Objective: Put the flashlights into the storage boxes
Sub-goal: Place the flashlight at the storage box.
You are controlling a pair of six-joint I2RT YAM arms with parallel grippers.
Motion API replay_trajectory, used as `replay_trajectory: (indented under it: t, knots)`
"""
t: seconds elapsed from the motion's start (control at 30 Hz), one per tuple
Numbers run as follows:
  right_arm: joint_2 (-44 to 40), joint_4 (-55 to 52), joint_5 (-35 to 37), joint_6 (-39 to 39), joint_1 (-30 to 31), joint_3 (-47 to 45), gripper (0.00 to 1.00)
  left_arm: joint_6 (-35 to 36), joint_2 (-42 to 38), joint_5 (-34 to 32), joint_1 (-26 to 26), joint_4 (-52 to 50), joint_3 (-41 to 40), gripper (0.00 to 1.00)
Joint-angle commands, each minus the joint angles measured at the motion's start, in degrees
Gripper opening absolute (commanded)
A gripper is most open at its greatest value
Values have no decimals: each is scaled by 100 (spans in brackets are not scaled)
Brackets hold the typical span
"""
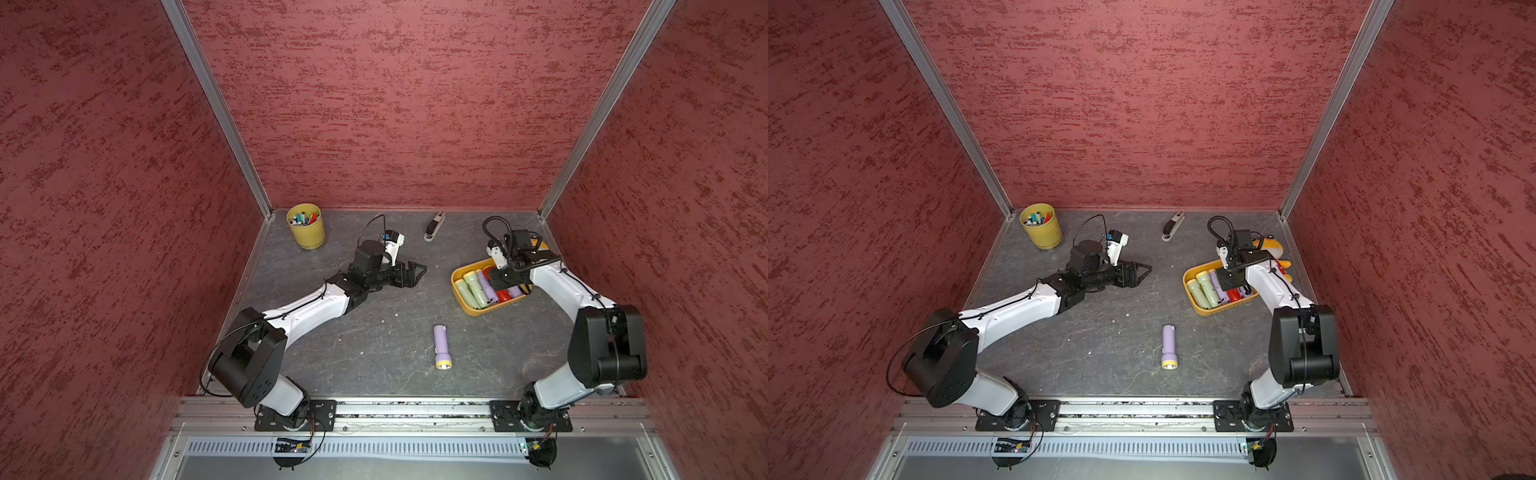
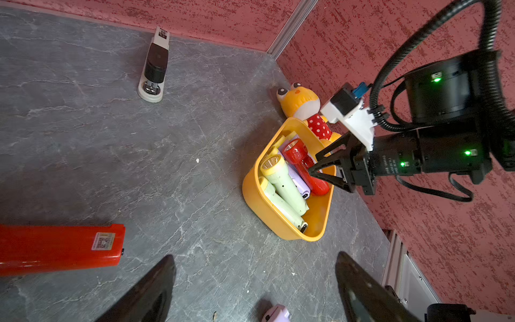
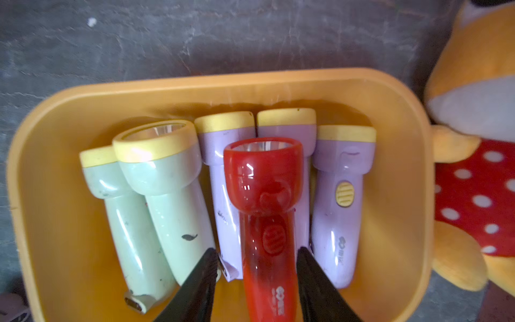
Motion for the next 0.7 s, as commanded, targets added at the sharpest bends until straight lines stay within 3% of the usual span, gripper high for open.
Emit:
replay_trajectory:
  t: [0.0,0.33,0.53,0.67]
  knots:
    - [-619,358,-131,85,83,-89,53,118,-81,16,13,35,48,89]
    - [-1746,792,-1016,-187,597,-428,55,-66,-191,130,49,-211,-186,90]
    - [-1808,616,-794,-1034,1375,-522,54,-109,-408,102,79,-617,-471,90]
    - [-1813,355,-671,-2109,1909,-722,53,-351,-569,-5,166,-805,-717,90]
